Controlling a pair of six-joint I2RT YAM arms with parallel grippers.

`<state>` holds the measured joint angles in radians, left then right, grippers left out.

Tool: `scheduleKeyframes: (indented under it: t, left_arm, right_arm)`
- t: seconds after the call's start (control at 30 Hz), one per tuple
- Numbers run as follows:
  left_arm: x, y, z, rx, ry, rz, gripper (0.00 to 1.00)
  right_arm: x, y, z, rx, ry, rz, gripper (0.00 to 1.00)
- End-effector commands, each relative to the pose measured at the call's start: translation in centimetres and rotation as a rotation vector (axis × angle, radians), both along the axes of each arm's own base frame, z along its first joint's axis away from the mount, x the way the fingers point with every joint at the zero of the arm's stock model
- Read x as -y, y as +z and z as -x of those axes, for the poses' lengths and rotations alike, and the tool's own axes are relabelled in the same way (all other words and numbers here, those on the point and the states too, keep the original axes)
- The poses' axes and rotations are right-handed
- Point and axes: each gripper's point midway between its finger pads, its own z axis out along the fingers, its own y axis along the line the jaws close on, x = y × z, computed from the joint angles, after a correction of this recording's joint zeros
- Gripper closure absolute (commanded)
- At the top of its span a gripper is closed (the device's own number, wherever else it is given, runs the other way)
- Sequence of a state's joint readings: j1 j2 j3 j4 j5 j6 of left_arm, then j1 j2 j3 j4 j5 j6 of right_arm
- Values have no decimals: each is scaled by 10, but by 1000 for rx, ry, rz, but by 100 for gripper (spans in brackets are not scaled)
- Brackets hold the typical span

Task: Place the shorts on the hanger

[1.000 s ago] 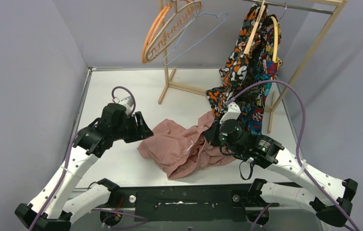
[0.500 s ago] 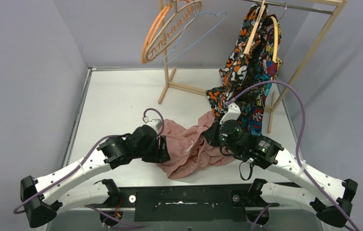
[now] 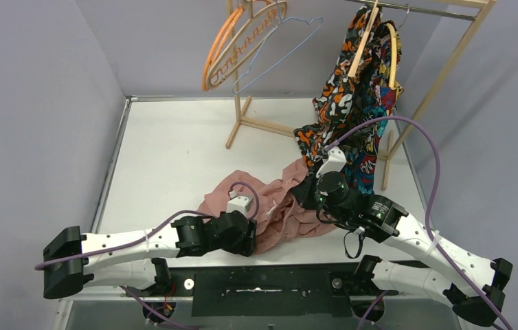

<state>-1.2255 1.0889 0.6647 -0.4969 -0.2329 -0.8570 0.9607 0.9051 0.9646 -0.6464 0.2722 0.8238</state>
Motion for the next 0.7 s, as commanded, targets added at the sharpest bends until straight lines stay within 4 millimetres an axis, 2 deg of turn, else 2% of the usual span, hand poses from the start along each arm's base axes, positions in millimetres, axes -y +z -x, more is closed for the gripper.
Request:
scheduleKeyframes:
  t: [0.0, 0.17, 0.33, 0.47, 0.5, 0.67]
  left_arm:
    - [13, 0, -13, 77, 30, 30, 40]
    - [-3, -23, -23, 114, 86, -63, 40]
    - [-15, -27, -32, 160, 143, -94, 42]
    - [-19, -27, -39, 194, 181, -87, 49]
    - [-20, -27, -41, 200, 191, -87, 53]
    - [-27, -19, -45, 221, 227, -93, 91]
  right_arm:
    - [2, 26, -8, 57, -39, -67, 100]
    - [2, 28, -7, 58, -33, -74, 100]
    - [4, 25, -5, 49, -40, -77, 100]
    - [9, 19, -2, 42, -54, -79, 100]
    - [11, 18, -2, 40, -58, -78, 100]
    - [16, 5, 1, 18, -72, -68, 100]
